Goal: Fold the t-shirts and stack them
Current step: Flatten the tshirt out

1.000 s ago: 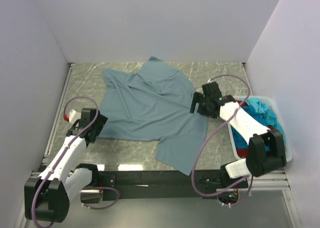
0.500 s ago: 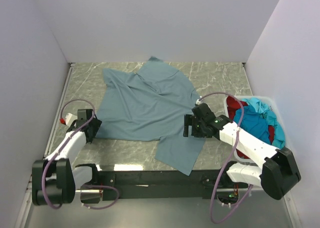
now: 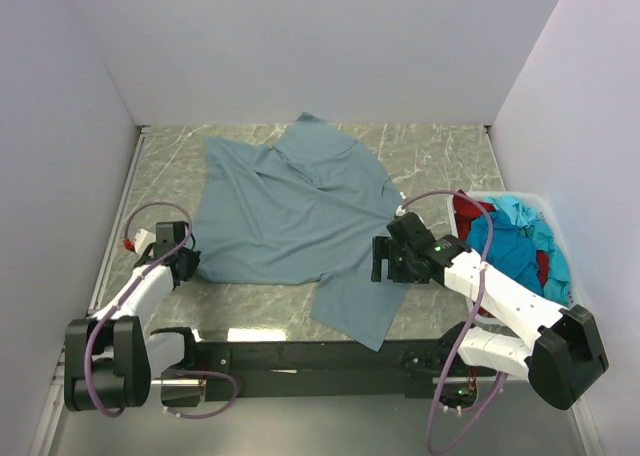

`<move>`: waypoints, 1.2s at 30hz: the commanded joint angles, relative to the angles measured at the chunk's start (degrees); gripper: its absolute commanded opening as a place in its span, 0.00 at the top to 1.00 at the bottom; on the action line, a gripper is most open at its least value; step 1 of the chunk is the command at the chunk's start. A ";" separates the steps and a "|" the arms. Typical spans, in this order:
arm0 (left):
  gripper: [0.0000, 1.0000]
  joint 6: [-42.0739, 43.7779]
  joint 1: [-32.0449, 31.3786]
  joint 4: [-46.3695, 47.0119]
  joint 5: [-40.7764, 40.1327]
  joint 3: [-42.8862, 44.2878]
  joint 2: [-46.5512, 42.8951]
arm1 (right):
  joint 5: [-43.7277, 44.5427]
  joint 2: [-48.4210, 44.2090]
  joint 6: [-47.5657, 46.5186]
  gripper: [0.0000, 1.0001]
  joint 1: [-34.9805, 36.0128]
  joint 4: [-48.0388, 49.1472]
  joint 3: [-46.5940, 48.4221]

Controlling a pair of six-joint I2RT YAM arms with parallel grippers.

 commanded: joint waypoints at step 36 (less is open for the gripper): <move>0.99 0.06 0.07 -8.90 1.60 0.64 -10.24 | 4.08 17.56 8.09 0.91 32.31 -3.85 -0.39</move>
